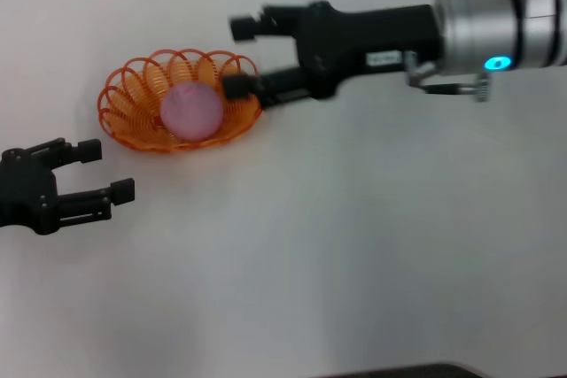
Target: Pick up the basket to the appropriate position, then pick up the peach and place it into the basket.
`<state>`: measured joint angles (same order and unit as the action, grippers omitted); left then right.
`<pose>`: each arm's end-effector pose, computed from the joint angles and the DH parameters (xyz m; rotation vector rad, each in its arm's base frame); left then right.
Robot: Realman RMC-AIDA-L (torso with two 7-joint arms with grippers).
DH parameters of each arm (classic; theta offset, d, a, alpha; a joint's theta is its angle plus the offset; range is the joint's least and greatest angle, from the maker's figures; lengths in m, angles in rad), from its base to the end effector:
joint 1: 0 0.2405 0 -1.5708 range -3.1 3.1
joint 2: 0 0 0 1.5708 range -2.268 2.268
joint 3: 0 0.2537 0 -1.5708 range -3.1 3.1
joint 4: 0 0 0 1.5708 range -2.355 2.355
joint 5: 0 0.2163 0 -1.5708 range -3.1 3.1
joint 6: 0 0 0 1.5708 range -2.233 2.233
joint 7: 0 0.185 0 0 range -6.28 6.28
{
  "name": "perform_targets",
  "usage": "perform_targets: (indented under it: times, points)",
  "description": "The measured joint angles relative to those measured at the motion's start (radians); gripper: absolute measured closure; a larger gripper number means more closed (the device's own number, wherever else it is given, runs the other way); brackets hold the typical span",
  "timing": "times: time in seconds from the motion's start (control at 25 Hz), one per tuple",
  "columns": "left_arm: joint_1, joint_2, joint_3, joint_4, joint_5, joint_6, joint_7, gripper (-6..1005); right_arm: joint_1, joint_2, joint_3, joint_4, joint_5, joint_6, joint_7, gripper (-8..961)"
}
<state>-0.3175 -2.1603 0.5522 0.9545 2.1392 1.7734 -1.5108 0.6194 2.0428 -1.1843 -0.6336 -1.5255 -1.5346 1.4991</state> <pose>-0.2877 0.2810 -0.0054 -2.6755 -0.8415 -0.6465 0.1517 0.3515 -0.0601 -2.9296 0.5269 0.9777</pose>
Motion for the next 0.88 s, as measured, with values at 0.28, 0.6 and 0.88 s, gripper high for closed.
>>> perform_targets:
  times: [0.28,0.6,0.88]
  points:
    - [0.000,0.000,0.000,0.000,-0.015,0.000,-0.001,122,-0.098,-0.019,0.061,-0.339,-0.432,-0.120,0.255,21]
    - [0.003,0.001,-0.004,-0.002,-0.062,0.000,0.005,122,-0.242,0.052,0.339,-0.307,-0.434,-0.122,-0.062,24]
    - [0.001,0.002,-0.022,-0.006,-0.075,-0.010,0.010,122,-0.269,0.043,0.486,0.119,-0.298,-0.045,-0.550,25]
